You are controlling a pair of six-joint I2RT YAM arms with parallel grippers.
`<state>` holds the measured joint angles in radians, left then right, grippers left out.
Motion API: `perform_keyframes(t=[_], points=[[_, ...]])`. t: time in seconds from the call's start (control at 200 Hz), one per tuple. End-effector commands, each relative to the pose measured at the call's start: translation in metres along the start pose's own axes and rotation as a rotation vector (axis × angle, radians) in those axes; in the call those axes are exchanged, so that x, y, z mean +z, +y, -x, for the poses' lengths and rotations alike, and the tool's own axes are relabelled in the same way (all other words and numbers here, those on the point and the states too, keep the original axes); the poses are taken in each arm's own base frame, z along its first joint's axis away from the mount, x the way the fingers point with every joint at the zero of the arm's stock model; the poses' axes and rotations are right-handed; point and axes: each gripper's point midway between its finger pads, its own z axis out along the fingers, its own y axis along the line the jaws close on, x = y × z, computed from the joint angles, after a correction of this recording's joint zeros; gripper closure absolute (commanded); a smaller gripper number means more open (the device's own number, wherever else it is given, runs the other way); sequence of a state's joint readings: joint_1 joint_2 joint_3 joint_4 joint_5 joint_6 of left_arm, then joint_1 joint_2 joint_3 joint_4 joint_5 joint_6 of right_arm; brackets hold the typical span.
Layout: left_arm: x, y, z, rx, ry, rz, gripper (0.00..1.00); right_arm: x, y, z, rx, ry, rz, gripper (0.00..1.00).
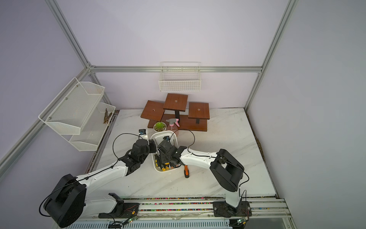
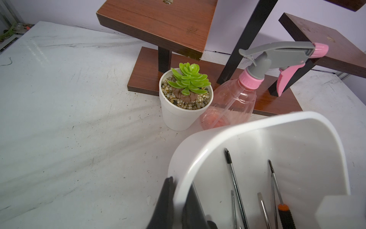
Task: Take out the screwdriver from the storage box
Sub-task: Pick up the screwdriver from the storage box.
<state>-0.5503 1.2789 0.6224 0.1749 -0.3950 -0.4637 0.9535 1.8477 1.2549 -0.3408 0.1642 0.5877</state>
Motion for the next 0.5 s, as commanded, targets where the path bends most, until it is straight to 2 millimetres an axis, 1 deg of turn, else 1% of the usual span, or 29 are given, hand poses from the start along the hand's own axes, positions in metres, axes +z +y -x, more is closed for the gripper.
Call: perform_keyframes(t=[0.0, 0.13, 0.16, 0.28, 0.495], points=[[-0.003, -0.013, 0.007, -0.01, -0.03, -0.063, 1.0, 0.02, -0.015, -0.02, -0.024, 0.073, -0.047, 0.77], [-0.002, -0.013, 0.007, -0.011, -0.031, -0.061, 1.0, 0.018, -0.013, -0.018, -0.014, 0.061, -0.033, 0.97], [-0.002, -0.013, 0.007, -0.011, -0.031, -0.062, 1.0, 0.016, -0.013, -0.016, -0.009, 0.054, -0.027, 1.0], [-0.002, -0.013, 0.007, -0.011, -0.029, -0.062, 1.0, 0.009, -0.011, -0.009, -0.006, 0.028, -0.017, 1.0], [-0.002, -0.013, 0.008, -0.013, -0.031, -0.057, 1.0, -0.005, 0.0, 0.004, 0.004, -0.017, 0.041, 1.0]])
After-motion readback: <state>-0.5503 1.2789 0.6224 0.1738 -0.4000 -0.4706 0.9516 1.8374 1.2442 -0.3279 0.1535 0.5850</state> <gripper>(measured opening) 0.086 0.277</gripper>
